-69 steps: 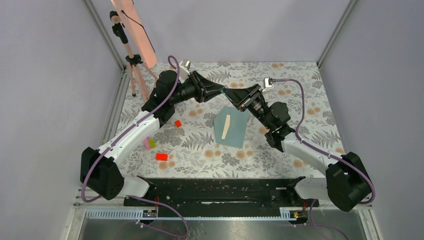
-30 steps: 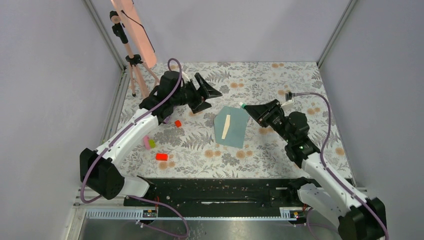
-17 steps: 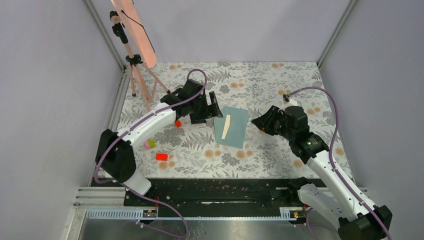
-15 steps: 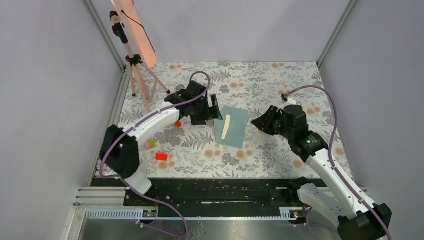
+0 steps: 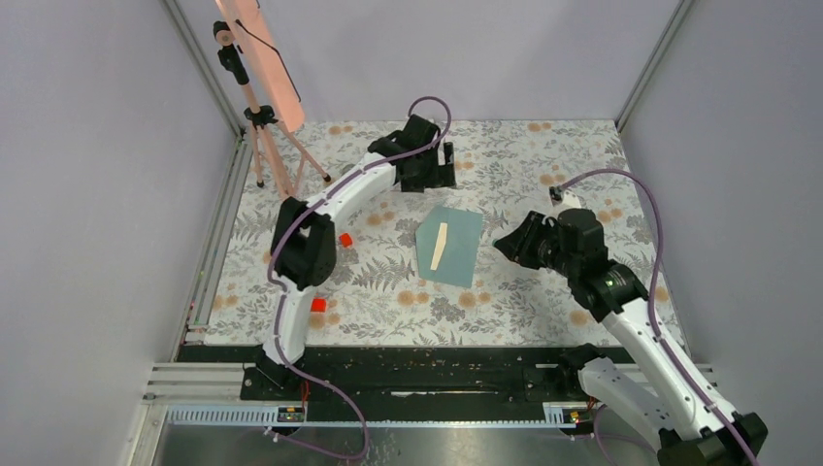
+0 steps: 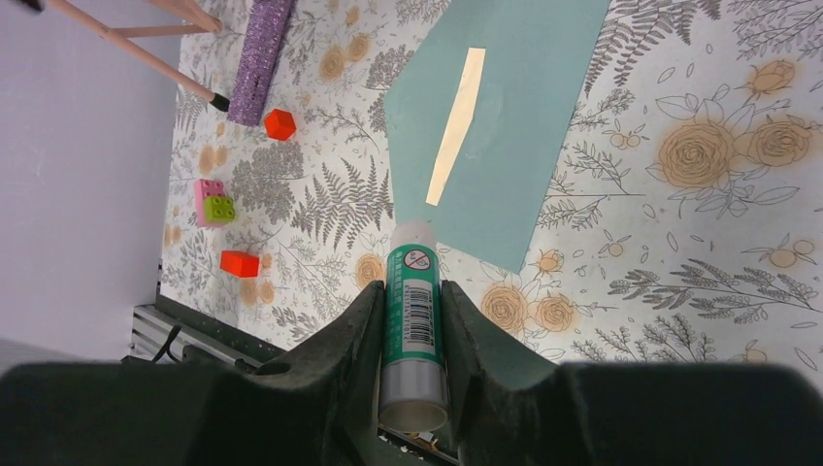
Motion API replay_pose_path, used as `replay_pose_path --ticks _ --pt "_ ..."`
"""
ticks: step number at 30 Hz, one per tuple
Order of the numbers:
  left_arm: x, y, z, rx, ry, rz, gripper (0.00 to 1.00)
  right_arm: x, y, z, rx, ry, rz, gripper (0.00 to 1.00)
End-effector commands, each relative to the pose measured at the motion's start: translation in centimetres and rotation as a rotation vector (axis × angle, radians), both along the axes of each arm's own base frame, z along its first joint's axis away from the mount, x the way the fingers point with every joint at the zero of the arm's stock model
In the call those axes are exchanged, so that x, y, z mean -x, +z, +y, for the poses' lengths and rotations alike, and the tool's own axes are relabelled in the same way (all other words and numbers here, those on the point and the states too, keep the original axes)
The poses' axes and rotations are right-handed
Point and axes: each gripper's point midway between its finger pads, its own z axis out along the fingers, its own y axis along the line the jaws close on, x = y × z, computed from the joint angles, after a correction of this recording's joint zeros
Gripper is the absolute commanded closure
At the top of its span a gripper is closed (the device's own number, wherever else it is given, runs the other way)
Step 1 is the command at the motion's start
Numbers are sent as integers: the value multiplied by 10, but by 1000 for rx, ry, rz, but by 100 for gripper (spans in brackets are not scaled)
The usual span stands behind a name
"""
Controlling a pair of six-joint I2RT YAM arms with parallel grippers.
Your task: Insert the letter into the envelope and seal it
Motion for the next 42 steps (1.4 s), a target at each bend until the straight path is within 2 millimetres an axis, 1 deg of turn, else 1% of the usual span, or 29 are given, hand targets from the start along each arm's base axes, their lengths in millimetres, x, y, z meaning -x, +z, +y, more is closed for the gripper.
replay_pose_path --ticks 1,2,3,5,7,9,12,15,19,23,25,27,29,32,34,36,38,40,41,42 --pt "-35 -6 -12 -28 -25 -34 13 4 27 -13 -8 -44 -85 100" --pt "-40 -13 -19 -19 -34 -30 13 5 28 -15 -9 -52 -90 100" --pt "-45 -26 -25 -14 -41 -12 13 7 28 -16 -11 -59 -92 100" --pt "-48 -34 -41 24 -74 -2 14 11 30 -19 -17 -68 -97 100" --pt "-47 -37 -59 66 -108 -6 14 14 30 -21 -23 -74 -99 100" --pt "-42 -41 -75 102 -139 -5 15 17 30 -22 -26 -80 -98 100" --pt "-29 -48 -96 145 -188 25 16 20 28 -26 -21 -93 -91 100" --pt "-6 -55 -116 183 -255 76 17 22 26 -29 -13 -106 -89 100" --pt "37 -55 -140 220 -388 135 17 22 24 -33 3 -121 -85 100" --pt "84 -48 -157 265 -511 179 18 23 23 -37 22 -135 -81 100" --pt "103 -41 -160 289 -555 207 18 24 21 -39 33 -135 -75 100" --pt "118 -29 -162 327 -591 237 19 26 20 -40 44 -133 -67 100" --pt "124 -8 -162 365 -616 233 20 29 17 -41 53 -129 -58 100" --pt "117 35 -155 403 -595 162 20 32 13 -43 70 -121 -51 100" --pt "108 64 -142 432 -553 108 20 34 11 -44 90 -112 -48 100" --pt "103 82 -124 433 -495 77 20 35 9 -45 110 -100 -40 100" --pt "104 88 -103 406 -441 57 20 37 7 -46 132 -88 -24 100" --pt "112 83 -79 361 -391 61 20 37 4 -45 149 -70 1 100" --pt "117 76 -67 331 -372 70 20 37 0 -45 162 -67 28 100" --pt "124 56 -52 276 -337 100 21 36 0 -43 171 -61 51 100"
